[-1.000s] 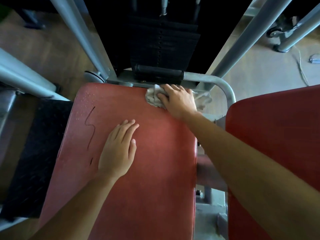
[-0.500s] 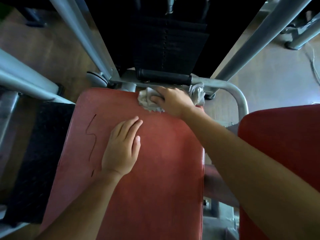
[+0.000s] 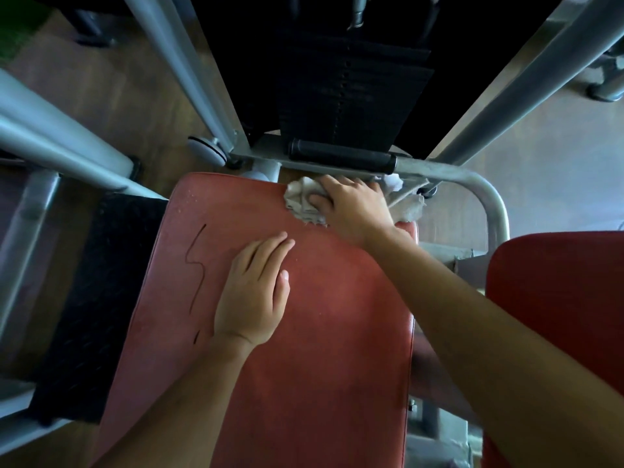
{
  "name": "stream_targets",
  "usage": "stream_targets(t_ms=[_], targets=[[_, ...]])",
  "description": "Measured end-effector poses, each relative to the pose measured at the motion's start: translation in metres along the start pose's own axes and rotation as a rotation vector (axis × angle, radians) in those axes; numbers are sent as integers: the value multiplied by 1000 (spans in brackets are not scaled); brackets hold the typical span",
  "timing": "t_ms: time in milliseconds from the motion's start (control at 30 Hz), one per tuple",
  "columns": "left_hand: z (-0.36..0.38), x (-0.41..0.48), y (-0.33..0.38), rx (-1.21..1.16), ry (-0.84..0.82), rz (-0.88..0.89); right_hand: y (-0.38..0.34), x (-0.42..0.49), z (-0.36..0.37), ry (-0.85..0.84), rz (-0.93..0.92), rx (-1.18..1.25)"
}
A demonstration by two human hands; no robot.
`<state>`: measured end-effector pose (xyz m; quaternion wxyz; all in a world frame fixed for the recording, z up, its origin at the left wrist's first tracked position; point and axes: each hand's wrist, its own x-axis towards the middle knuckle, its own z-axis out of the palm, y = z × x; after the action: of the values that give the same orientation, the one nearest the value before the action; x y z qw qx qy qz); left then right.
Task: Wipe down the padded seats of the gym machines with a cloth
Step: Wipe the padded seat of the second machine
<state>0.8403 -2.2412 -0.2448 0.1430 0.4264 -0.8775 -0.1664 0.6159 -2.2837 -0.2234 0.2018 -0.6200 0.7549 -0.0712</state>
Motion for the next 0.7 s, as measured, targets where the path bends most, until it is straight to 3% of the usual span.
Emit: stream_targets(t_ms=[267,400,567,700], targets=[[0,1,1,25,-10,-14,38,-26,-11,36,259,12],[1,1,0,6,-1,-14,3,-2,3,30,137,-10],[1,1,-2,23,10,4,6,-35,11,158,-103,65],[-1,-1,-1,30,30,34,15,-94,24,185,-59,147]])
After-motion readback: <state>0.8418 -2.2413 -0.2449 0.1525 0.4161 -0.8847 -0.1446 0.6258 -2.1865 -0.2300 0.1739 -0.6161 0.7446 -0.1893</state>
